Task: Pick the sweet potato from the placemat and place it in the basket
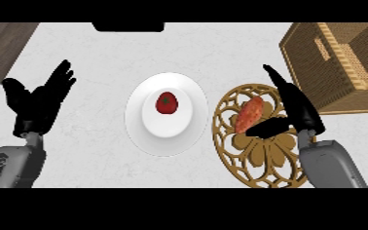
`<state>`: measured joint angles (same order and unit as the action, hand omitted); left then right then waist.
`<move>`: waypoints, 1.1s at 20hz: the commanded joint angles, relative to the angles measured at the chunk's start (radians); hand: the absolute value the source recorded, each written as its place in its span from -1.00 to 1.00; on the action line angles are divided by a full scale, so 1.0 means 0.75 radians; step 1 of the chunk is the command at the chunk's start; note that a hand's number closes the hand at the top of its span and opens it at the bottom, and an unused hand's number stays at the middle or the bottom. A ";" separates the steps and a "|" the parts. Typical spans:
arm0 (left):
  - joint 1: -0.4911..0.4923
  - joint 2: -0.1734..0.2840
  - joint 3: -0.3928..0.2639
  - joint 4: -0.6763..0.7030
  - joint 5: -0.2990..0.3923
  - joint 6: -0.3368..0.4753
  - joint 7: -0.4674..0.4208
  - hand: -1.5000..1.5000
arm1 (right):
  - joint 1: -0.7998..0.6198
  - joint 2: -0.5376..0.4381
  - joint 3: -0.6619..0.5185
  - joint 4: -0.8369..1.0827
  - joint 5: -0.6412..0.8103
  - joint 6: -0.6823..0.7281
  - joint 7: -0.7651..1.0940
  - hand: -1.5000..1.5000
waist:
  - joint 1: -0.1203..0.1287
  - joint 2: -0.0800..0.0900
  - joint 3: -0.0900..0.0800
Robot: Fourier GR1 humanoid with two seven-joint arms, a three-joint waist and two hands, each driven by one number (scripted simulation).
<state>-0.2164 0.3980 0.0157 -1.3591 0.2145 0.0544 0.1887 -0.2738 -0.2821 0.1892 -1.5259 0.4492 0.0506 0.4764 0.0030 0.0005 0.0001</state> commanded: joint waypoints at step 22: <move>-0.036 -0.112 0.145 -0.020 -0.123 -0.107 0.079 0.00 | 0.190 0.140 -0.025 -0.075 0.178 0.121 -0.180 -1.00 | -0.009 -0.002 0.000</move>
<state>-0.2016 0.3169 0.1075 -1.3976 0.1227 -0.0148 0.2315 -0.1977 -0.2004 0.1219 -1.5076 0.5250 0.1531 0.3122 -0.0001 -0.0005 -0.0001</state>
